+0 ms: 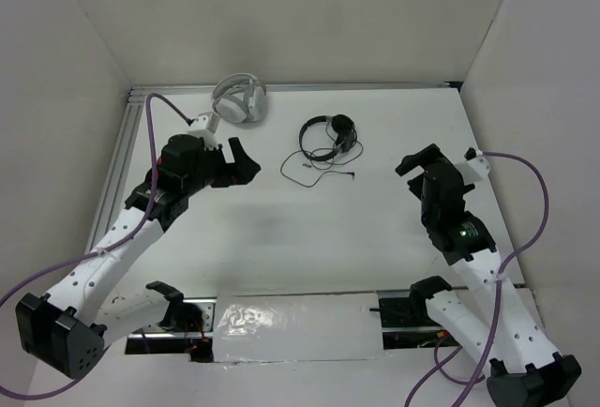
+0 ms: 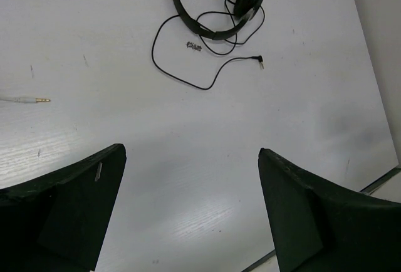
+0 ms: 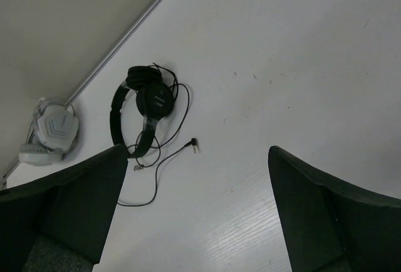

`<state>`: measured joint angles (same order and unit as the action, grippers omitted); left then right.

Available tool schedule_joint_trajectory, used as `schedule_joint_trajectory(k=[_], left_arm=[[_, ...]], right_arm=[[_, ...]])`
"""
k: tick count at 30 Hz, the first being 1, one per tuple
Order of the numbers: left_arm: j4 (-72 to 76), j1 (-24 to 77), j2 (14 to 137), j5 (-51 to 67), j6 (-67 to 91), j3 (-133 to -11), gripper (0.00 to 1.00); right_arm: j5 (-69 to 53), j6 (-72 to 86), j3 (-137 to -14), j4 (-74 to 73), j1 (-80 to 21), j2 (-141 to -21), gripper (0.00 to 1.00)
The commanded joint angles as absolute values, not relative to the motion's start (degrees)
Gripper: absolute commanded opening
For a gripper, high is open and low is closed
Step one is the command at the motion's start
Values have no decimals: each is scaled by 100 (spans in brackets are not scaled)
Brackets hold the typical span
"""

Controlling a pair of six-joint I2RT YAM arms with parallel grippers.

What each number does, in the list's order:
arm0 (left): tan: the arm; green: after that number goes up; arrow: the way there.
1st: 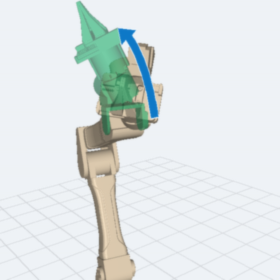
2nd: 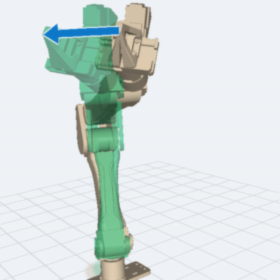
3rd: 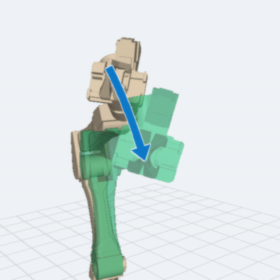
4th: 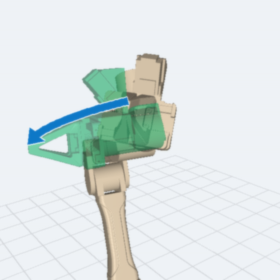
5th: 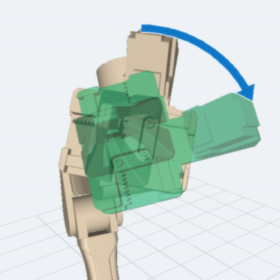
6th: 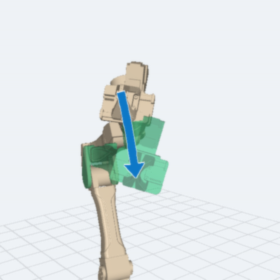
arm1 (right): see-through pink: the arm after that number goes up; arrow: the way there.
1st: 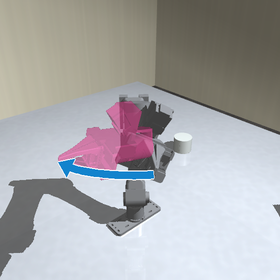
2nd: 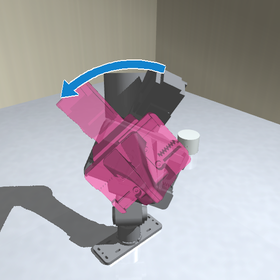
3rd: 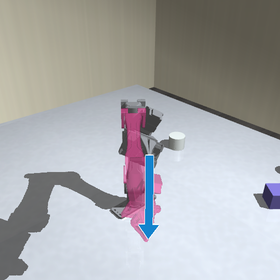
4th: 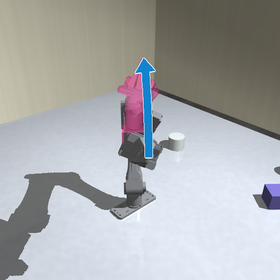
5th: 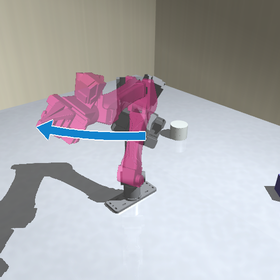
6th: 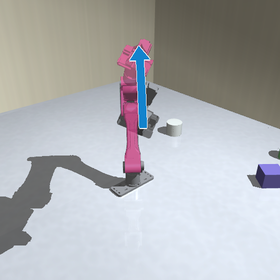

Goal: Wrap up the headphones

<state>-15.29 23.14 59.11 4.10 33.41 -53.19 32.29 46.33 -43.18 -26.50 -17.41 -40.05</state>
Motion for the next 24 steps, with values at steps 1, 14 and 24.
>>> schedule_joint_trajectory(k=[1, 14, 24], left_arm=[[-1380, 2285, 5853, 404, 3349, -5590, 99], [-1125, 2206, 7513, 887, 3164, -6537, 99], [-1984, 2100, 11464, 844, 2883, -10338, 99]], right_arm=[[3173, 4474, -4325, -2189, -1793, -3762, 100], [3868, 4421, -3841, -1785, -1793, -3235, 100], [3911, 4430, -3911, -2136, -1784, -3700, 98]])
